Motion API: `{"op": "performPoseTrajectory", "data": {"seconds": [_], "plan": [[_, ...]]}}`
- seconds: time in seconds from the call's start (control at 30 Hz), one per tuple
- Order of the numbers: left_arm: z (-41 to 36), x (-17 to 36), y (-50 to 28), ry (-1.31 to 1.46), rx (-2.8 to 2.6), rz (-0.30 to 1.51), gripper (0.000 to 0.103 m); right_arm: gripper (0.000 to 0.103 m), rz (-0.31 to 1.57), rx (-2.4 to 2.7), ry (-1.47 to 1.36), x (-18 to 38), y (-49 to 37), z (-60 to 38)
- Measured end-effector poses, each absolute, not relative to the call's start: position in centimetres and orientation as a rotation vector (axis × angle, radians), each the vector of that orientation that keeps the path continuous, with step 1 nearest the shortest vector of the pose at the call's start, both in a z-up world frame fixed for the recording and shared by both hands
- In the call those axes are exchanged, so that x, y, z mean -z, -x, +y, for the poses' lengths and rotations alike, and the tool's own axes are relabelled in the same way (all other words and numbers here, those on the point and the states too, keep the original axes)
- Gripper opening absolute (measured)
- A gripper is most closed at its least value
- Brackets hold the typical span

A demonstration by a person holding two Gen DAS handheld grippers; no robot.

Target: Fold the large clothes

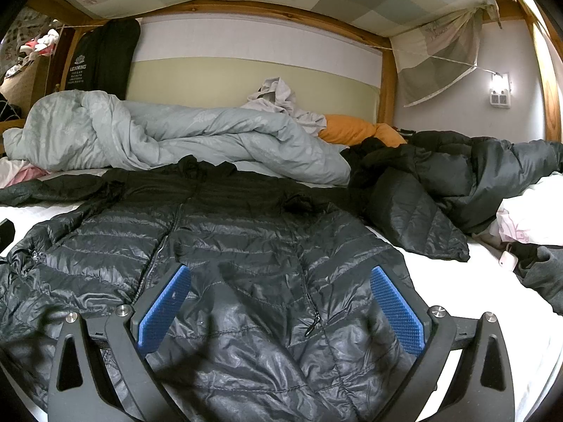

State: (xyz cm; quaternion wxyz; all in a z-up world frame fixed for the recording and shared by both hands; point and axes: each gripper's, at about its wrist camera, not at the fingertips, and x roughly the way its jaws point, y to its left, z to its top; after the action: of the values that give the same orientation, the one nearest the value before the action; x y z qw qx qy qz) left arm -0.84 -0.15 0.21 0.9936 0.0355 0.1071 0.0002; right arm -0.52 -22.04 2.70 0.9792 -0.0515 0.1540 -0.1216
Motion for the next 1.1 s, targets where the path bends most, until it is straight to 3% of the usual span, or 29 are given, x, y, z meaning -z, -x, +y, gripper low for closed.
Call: {"op": "performPoseTrajectory", "data": {"seconds": [1.1], "plan": [[-0.15, -0.24, 0.7, -0.089, 0.001, 0.228, 0.103, 0.103, 0.351, 0.247, 0.11, -2.31, -0.15, -21.8]]}}
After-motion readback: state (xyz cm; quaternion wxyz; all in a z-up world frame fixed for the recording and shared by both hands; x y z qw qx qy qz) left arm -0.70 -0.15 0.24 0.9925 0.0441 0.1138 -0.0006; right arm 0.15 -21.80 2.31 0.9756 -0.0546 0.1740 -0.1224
